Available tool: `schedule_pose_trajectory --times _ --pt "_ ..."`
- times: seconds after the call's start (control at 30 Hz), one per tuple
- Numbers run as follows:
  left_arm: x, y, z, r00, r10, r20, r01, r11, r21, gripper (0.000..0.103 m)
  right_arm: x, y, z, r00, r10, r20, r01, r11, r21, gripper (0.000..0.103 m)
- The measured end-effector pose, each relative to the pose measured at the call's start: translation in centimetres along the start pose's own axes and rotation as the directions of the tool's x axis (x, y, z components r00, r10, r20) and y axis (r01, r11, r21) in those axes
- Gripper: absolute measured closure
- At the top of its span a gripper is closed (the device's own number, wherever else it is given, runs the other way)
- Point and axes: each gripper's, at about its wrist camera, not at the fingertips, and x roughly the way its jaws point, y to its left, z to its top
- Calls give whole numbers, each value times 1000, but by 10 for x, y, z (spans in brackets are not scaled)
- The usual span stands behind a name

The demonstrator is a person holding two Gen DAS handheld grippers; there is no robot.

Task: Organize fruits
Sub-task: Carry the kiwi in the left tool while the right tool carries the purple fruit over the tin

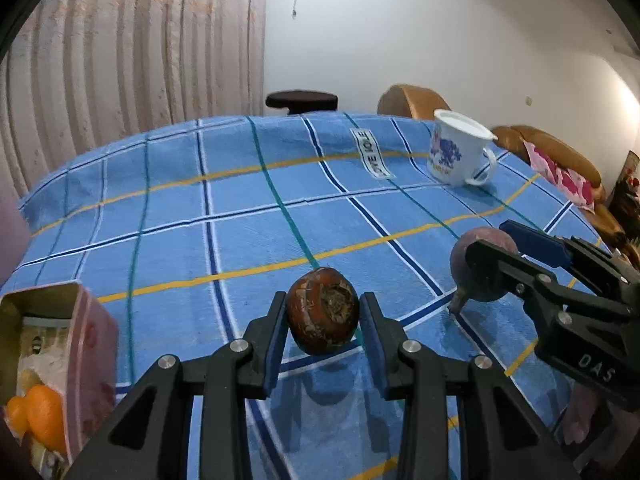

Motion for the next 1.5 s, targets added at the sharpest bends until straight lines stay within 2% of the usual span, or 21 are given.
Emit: schedule_pose_trajectory --times 0.2,0.5,0.97,1.5 --pt "-22 2 -8 996 37 77 -38 999 9 65 -10 11 -1 999 19 46 -18 1000 -9 50" --pt "-54 13 -20 986 78 150 -77 997 -12 65 -15 35 -4 997 55 50 -53 998 -35 50" --pt "-100 54 -35 971 146 189 -134 988 -75 65 -24 93 1 984 161 70 -155 984 -84 50" --pt "-135 85 -41 948 204 243 -177 976 -129 65 -38 141 16 968 223 114 -205 967 -151 50"
